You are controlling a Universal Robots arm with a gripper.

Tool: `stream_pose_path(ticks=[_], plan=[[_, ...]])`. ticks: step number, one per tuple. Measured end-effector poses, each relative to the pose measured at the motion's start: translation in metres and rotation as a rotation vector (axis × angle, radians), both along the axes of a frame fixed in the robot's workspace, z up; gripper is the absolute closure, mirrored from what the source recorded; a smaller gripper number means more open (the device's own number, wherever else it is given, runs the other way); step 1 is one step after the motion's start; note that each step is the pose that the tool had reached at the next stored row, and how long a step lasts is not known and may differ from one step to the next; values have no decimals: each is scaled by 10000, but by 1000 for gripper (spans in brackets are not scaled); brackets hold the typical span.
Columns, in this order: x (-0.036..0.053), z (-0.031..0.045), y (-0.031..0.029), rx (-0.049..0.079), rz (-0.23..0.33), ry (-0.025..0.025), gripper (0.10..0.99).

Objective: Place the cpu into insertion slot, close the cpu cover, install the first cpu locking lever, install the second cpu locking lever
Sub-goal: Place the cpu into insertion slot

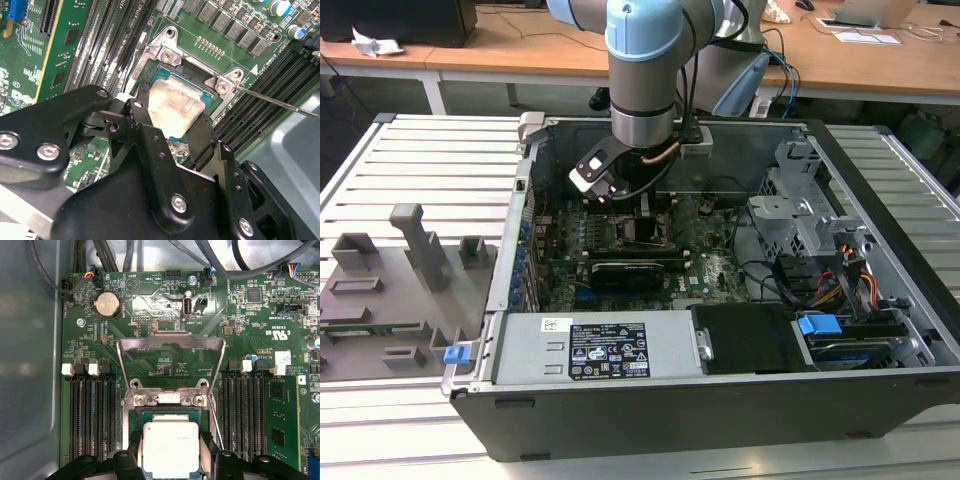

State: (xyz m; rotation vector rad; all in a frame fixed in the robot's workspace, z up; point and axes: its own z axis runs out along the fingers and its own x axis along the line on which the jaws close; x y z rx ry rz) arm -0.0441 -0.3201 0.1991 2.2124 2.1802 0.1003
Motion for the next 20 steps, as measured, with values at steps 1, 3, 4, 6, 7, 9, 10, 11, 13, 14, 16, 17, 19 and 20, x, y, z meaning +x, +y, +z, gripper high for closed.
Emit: stream_pose_path(ticks=[1, 3, 4, 6, 7, 9, 10, 11, 13, 14, 16, 17, 19, 20], plan=[[0, 0, 0, 0, 0, -1, 545], [0, 0, 0, 0, 0, 0, 545], [0, 0, 0, 0, 0, 0, 545], [0, 0, 0, 0, 0, 0, 545], [0, 0, 0, 0, -1, 0, 545], [0, 0, 0, 0, -1, -2, 533], [1, 0, 0, 0, 0, -1, 533], [1, 0, 0, -1, 0, 0, 471], [1, 0, 0, 0, 0, 0, 471], [1, 0, 0, 0, -1, -1, 471], [1, 13, 0, -1, 0, 1, 471], [1, 30, 0, -1, 0, 0, 471], [1, 61, 0, -1, -1, 0, 471], [1, 79, 0, -1, -2, 0, 471]])
